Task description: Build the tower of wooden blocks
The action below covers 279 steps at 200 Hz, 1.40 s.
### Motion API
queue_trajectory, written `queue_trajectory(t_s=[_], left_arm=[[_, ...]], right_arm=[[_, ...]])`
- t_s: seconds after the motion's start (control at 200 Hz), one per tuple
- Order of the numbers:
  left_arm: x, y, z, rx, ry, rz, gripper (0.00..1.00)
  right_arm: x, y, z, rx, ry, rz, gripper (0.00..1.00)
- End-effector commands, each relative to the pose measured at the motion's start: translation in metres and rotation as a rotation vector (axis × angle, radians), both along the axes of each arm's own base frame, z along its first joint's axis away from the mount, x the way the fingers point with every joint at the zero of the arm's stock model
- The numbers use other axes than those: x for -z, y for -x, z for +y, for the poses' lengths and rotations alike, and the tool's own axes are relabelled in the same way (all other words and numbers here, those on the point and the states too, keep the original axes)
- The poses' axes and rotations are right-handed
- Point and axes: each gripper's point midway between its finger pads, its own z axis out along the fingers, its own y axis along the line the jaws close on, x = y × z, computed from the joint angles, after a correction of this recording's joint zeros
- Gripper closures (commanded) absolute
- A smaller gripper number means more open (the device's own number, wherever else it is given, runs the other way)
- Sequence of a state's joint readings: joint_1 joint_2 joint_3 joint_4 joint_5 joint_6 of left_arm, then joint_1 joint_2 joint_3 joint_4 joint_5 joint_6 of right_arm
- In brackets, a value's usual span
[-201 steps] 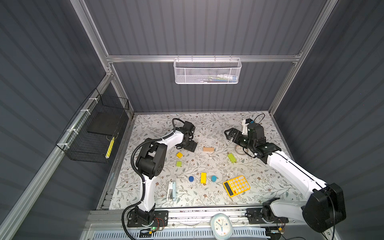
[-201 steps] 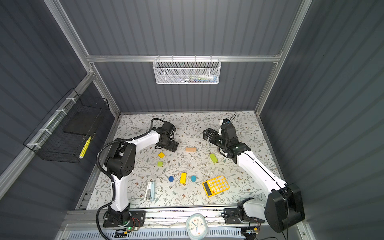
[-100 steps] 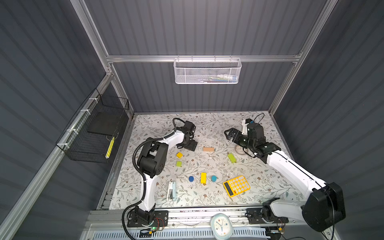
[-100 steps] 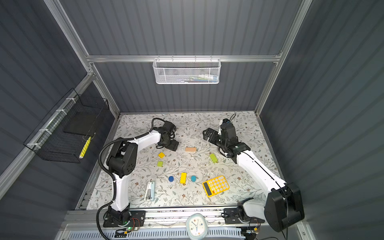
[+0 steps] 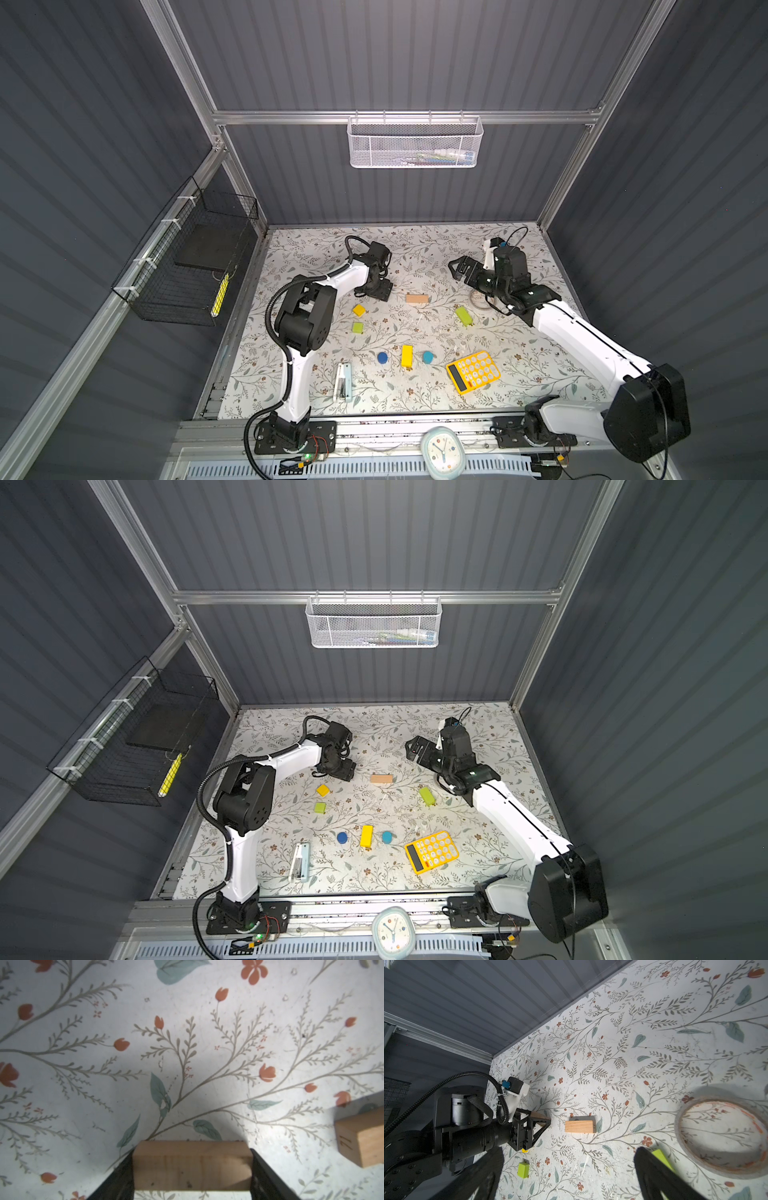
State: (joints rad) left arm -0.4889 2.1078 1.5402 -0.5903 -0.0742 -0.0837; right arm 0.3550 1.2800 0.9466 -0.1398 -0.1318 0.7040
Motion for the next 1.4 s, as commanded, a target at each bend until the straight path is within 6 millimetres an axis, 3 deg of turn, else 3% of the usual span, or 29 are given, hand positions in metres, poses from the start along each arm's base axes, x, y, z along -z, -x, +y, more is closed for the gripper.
queue_trajectory(t_s=[0.0,0.275,0.825,1.115,1.391], left_arm=[[0.003,0.009,0.002,-0.027,0.013,0.056,0.38],[-0.005,0.026,0.004,-0.101,0.035,0.087,0.39],[-0.026,0.077,-0.019,-0.291,-0.019,0.090,0.43],[-0.023,0.099,-0.062,-0.305,0.001,0.050,0.43],[-0.007,0.103,-0.090,-0.339,0.023,0.041,0.43]], right_arm=[[-0.009,-0.004,0.000,0.001,-0.005,-0.012,0.01],[-0.009,-0.004,0.001,-0.001,-0.005,-0.012,0.01],[-0.016,0.002,-0.005,0.006,0.003,-0.036,0.01],[-0.016,0.005,-0.012,0.021,0.004,-0.039,0.01],[-0.016,0.008,-0.019,0.038,0.007,-0.044,0.01]])
